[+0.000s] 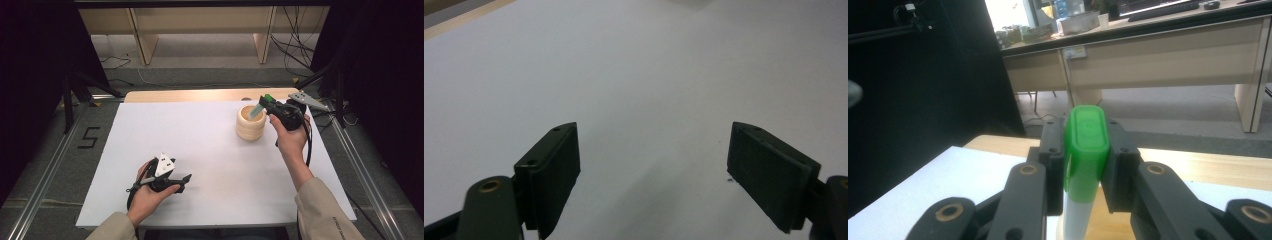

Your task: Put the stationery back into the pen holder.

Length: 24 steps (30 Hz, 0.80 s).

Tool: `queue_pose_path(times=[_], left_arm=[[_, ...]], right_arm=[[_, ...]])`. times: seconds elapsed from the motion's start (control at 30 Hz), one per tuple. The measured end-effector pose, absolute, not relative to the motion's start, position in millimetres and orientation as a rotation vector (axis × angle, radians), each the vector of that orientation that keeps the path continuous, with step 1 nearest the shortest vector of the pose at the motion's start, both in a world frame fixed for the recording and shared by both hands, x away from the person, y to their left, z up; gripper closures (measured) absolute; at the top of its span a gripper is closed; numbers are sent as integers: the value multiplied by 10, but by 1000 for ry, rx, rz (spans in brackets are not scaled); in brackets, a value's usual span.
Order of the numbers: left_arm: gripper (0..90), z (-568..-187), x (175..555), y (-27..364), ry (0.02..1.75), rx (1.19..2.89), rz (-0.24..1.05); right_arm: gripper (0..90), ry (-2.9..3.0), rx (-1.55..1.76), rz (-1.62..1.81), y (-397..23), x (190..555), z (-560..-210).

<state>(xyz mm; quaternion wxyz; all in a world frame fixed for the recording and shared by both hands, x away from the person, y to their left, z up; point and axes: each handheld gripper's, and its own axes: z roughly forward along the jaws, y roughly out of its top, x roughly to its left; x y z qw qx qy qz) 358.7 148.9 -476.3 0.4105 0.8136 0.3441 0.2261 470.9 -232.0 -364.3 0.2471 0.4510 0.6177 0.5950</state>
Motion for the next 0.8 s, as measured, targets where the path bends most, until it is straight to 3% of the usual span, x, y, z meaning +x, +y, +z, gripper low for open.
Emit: queue_pose_path(times=[0.8], left_arm=[[212,-4774,3590,1481,867,2049,566]], right_arm=[[745,1660,1245,1570,-2334,4781,-3690]])
